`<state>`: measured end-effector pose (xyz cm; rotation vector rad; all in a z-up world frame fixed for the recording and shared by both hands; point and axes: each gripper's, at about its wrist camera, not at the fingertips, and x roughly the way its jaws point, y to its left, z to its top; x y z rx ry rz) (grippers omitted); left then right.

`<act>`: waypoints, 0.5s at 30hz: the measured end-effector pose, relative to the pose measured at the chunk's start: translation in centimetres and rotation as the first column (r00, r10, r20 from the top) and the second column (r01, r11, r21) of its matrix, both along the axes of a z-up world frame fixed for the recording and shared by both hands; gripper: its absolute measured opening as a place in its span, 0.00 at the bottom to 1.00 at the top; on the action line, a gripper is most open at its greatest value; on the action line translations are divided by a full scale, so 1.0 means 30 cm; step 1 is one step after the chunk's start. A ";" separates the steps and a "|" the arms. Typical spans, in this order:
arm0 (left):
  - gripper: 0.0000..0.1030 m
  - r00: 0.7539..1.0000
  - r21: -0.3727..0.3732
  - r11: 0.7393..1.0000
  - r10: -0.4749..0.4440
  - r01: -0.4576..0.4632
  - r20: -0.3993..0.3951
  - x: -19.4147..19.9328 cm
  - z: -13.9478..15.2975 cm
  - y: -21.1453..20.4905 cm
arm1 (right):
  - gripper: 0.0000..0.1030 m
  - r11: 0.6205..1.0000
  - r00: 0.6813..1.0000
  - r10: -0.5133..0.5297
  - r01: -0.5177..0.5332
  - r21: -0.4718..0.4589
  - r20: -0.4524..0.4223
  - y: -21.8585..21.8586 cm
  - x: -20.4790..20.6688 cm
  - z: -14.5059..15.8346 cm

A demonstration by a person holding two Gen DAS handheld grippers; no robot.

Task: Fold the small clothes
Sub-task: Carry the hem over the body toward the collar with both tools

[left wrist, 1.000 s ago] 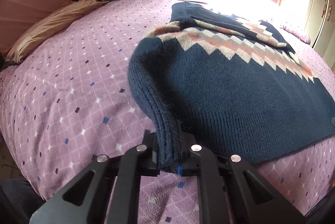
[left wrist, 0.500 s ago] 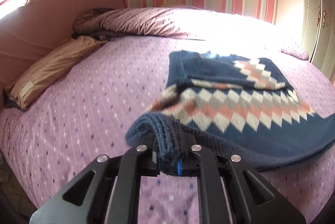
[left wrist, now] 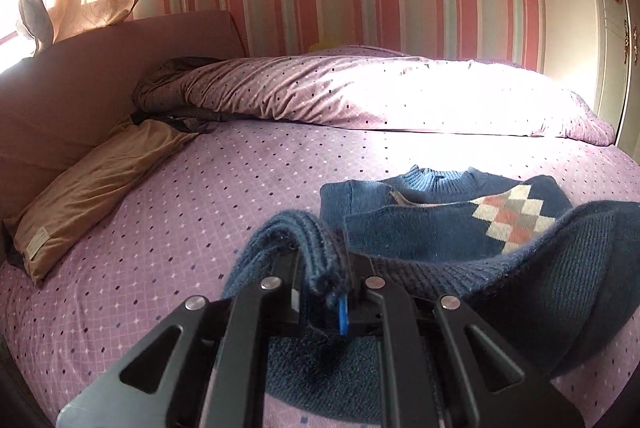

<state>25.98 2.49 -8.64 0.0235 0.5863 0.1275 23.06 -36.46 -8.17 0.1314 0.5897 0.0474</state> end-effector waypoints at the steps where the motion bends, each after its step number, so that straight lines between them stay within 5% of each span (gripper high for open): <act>1: 0.10 1.000 -0.002 1.000 0.000 0.000 -0.002 0.029 -0.004 -0.002 | 0.07 1.000 1.000 0.004 -0.004 -0.013 0.000 0.012 0.032 -0.002; 15: 0.10 0.998 0.079 0.997 0.005 0.001 -0.068 0.426 -0.105 -0.060 | 0.07 0.985 1.000 -0.028 0.027 -0.171 -0.008 0.124 0.484 -0.025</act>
